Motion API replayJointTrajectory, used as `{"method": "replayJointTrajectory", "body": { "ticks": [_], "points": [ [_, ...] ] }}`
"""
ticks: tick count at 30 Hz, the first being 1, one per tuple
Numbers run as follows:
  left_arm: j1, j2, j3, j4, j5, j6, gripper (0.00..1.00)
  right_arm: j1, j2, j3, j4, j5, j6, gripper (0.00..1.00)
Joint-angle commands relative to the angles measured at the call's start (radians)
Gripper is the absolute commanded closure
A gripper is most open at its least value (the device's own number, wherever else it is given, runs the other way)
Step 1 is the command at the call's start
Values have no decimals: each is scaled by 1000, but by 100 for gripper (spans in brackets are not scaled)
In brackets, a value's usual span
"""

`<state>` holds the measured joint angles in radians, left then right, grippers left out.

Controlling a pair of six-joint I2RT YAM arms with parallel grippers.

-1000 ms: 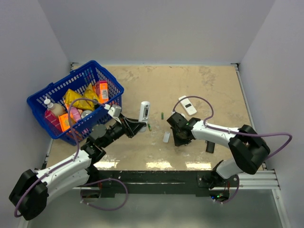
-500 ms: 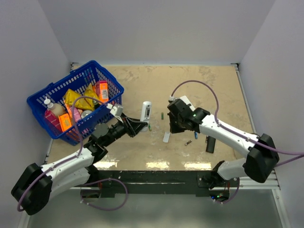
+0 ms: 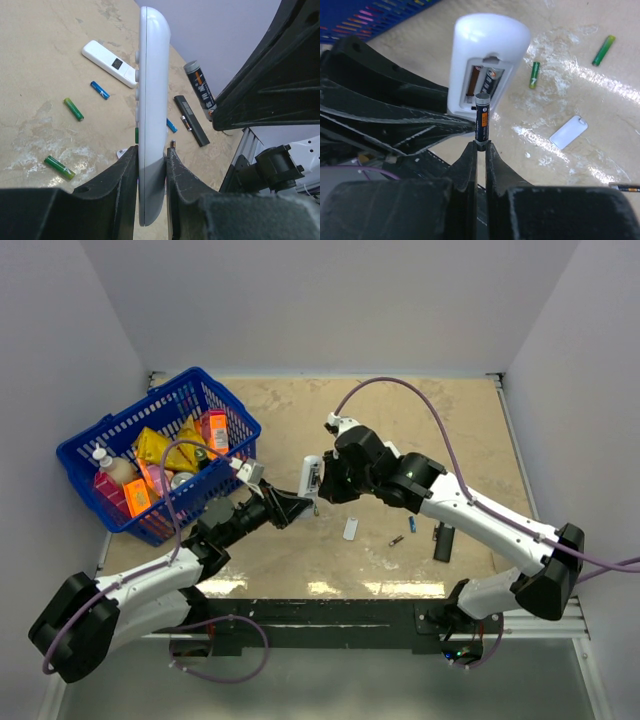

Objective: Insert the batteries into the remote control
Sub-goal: Load the battery into the remote control.

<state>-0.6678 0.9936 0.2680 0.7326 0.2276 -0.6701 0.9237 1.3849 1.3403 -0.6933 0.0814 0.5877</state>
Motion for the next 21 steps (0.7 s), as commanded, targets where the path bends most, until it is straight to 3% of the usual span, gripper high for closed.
{"method": "replayJointTrajectory", "body": {
  "ticks": [1, 21],
  "points": [
    [4, 0, 22, 99, -19, -5, 100, 1, 0, 69, 35, -26, 27, 100],
    [5, -46, -6, 123, -20, 1, 100, 0, 42, 31, 54, -78, 109, 100]
  ]
}}
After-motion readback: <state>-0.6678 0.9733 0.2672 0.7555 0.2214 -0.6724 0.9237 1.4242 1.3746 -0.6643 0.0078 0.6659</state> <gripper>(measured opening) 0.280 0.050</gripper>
